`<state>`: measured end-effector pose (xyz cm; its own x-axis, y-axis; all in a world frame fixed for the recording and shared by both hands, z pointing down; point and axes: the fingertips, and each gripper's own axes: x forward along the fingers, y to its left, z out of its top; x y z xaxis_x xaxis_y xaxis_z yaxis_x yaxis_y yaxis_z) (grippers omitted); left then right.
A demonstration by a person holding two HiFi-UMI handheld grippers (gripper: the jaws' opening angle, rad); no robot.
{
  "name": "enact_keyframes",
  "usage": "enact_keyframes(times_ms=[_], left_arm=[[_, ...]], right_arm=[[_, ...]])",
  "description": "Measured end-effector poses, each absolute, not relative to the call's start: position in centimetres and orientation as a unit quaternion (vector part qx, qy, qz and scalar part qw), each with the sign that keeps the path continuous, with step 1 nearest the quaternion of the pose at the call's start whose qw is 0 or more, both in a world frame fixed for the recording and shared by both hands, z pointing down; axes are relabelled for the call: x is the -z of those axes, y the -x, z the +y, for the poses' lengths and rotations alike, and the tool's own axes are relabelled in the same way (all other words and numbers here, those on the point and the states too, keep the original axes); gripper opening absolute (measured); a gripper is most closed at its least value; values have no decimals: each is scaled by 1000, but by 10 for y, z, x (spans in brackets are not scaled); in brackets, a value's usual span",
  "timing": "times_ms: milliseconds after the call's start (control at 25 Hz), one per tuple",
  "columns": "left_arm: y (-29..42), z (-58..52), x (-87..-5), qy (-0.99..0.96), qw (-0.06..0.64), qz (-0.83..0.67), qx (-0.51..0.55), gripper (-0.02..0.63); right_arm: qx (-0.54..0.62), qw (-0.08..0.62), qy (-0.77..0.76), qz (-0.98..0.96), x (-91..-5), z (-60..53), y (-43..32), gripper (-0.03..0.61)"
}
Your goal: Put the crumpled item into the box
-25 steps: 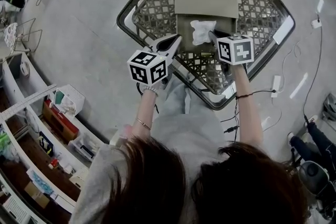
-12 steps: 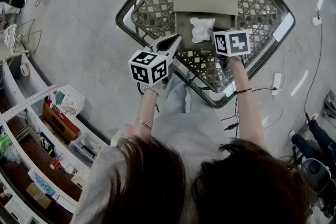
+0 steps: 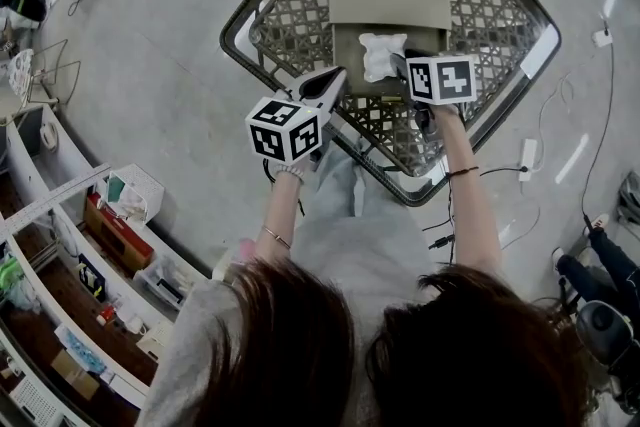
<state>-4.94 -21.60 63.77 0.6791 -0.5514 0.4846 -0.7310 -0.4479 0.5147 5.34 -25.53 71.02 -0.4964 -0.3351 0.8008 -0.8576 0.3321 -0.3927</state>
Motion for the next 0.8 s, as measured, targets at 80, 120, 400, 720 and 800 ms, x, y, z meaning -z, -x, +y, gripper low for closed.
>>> enact_keyframes(times_ms=[80,120,400,720,800], left_arm=[[50,-216,-637,-842,362,-381,-124,17],[50,-215,-637,-842,361,-381,-124,17],[52,-214,-629,-844,355,-384,-120,17],[51,-214,-611,-851,341,-383,-111,17],[50,-213,-605,-854,338,-381,-109,17]], right_arm=[[-423,301,-397,-757,-708,-255,-53,152],[-424,298,-398,-757,-707,-255,-53,158],[-407,270,-418,-766,-690,-253,-59,164],[-370,243,-427,-788,-664,-244,-61,63],[-365,234,-426,-794,-656,-242,-59,40]])
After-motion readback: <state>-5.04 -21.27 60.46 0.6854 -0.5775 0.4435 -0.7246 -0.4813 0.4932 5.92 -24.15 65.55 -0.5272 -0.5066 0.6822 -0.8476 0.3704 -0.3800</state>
